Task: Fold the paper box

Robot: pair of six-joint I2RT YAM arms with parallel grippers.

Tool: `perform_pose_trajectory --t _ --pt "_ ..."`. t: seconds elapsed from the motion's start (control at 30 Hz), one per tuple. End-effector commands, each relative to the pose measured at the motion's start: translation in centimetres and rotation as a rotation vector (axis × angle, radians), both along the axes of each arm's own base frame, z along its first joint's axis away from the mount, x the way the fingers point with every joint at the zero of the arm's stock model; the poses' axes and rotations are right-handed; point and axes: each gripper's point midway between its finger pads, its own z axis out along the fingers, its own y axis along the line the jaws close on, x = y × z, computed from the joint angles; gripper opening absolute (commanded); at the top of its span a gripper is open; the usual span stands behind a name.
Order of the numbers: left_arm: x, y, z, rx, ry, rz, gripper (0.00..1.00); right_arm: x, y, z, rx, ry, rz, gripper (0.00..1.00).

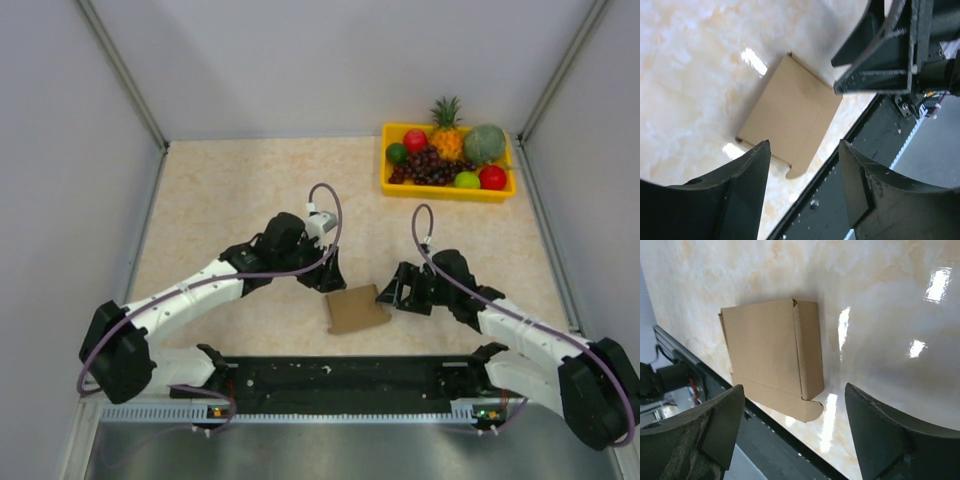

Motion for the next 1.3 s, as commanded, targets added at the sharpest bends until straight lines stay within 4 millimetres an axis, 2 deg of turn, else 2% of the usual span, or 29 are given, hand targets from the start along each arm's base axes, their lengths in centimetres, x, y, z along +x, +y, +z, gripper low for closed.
perform_pose_trajectory --t 0.0,0.03,0.07,0.1,0.13,0.17,0.2,0.27,0.37,0.47,0.5,0.57,0.67,0.7,0.77,0.9,1.07,1.27 --pt "2.9 -2.6 1.0 -0.004 -0.067 -0.052 0.59 -1.4 -1.1 -0.6 0.043 0.124 -0.152 0.83" --pt "3.4 -3.2 -0.2 0.021 -0.034 -0.053 0.57 -1.5 -0.8 0.2 0.102 0.142 -0.2 0.83" --pt "4.1 -3.9 0.4 0.008 -0.044 -0.052 0.56 -1.5 -0.7 0.4 0.144 0.146 -0.223 0.82" --pt "4.5 -4.4 0.4 0.0 -0.044 -0.055 0.56 -2.3 -0.9 -0.4 0.162 0.18 -0.253 0.79" --pt "4.7 -4.8 0.0 -0.001 -0.034 -0.059 0.56 -2.1 -0.7 0.5 0.223 0.18 -0.294 0.78" --pt "4.9 -5.1 0.3 -0.014 -0.038 -0.06 0.56 -2.4 -0.4 0.7 0.246 0.175 -0.298 0.77" --pt "5.0 -5.7 0.9 -0.048 -0.051 -0.072 0.56 -2.9 -0.6 0.1 0.25 0.19 -0.319 0.76" --pt "4.9 -6.1 1.2 -0.076 -0.053 -0.088 0.58 -2.6 -0.5 0.5 0.299 0.179 -0.37 0.75" --pt "4.7 -6.7 1.4 -0.098 -0.038 -0.114 0.59 -3.0 -0.1 0.0 0.32 0.199 -0.39 0.73" --pt "4.5 -6.7 1.2 -0.105 -0.026 -0.11 0.59 -3.1 0.8 0.2 0.36 0.212 -0.386 0.7" --pt "4.4 -6.6 1.4 -0.109 -0.03 -0.105 0.59 -3.4 1.0 -0.4 0.346 0.241 -0.381 0.69" --pt "4.4 -6.4 1.3 -0.109 -0.034 -0.104 0.59 -3.1 1.7 0.3 0.383 0.245 -0.39 0.67" --pt "4.3 -6.3 1.3 -0.106 -0.044 -0.107 0.59 -3.0 2.4 0.3 0.387 0.265 -0.413 0.58" --pt "4.3 -6.2 1.5 -0.108 -0.048 -0.104 0.58 -3.0 2.4 0.0 0.372 0.274 -0.43 0.51" --pt "4.3 -6.2 1.6 -0.12 -0.055 -0.099 0.58 -3.3 2.8 0.0 0.373 0.298 -0.437 0.47" --pt "4.2 -6.5 2.2 -0.153 -0.067 -0.106 0.58 -3.0 2.9 -0.3 0.374 0.315 -0.492 0.36" --pt "4.0 -6.9 2.7 -0.174 -0.084 -0.133 0.58 -2.7 3.0 -0.5 0.374 0.331 -0.526 0.31" --pt "3.3 -6.8 3.4 -0.164 -0.208 -0.159 0.59 -2.5 2.9 -0.4 0.388 0.34 -0.556 0.19"
